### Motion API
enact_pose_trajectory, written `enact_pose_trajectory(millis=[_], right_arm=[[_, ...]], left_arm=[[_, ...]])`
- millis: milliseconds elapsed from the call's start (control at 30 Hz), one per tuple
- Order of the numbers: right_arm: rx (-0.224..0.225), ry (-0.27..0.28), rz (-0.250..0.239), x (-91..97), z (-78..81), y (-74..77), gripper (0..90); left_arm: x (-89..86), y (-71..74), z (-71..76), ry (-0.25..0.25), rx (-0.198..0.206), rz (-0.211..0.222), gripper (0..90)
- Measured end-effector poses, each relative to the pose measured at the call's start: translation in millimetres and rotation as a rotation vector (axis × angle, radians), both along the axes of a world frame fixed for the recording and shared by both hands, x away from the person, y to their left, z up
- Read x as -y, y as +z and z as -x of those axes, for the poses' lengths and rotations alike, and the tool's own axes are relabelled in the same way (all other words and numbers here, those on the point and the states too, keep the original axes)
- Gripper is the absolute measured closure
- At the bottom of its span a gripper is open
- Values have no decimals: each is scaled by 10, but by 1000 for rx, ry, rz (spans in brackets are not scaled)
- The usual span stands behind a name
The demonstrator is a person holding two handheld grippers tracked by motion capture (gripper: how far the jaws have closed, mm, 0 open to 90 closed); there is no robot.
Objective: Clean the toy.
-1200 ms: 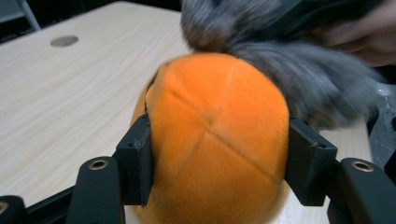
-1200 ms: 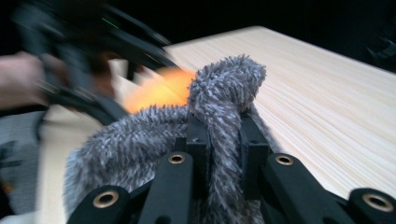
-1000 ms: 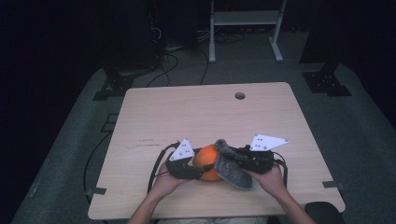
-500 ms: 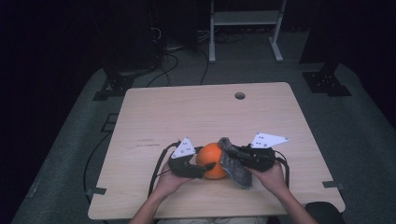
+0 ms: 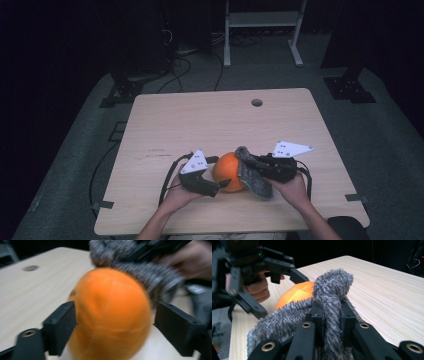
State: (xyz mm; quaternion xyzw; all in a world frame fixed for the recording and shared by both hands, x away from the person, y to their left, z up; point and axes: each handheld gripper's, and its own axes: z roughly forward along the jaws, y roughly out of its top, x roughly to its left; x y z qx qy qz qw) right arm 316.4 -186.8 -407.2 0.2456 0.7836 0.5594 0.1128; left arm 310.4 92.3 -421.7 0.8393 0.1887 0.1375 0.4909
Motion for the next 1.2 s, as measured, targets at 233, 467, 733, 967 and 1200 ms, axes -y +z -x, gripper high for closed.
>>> enact_pose_trajectory(millis=[233,467,733,967,1200], right_arm=[[4,10,7,0,4,3,773],[78,58,-13,-75,145,122,775],[27,-1,12,18,6,20,774],[36,-12,28,21,23,37,775],[118,73,70,-177,234,113,776]], left_arm=[[11,-61,-32,-26,-39,7,281],[9,42,8,17,-88,34,360],[31,-16,-18,-28,-90,7,179],[17,-35,-41,23,-82,17,347],[80,-59,-55,35,-99,41,364]])
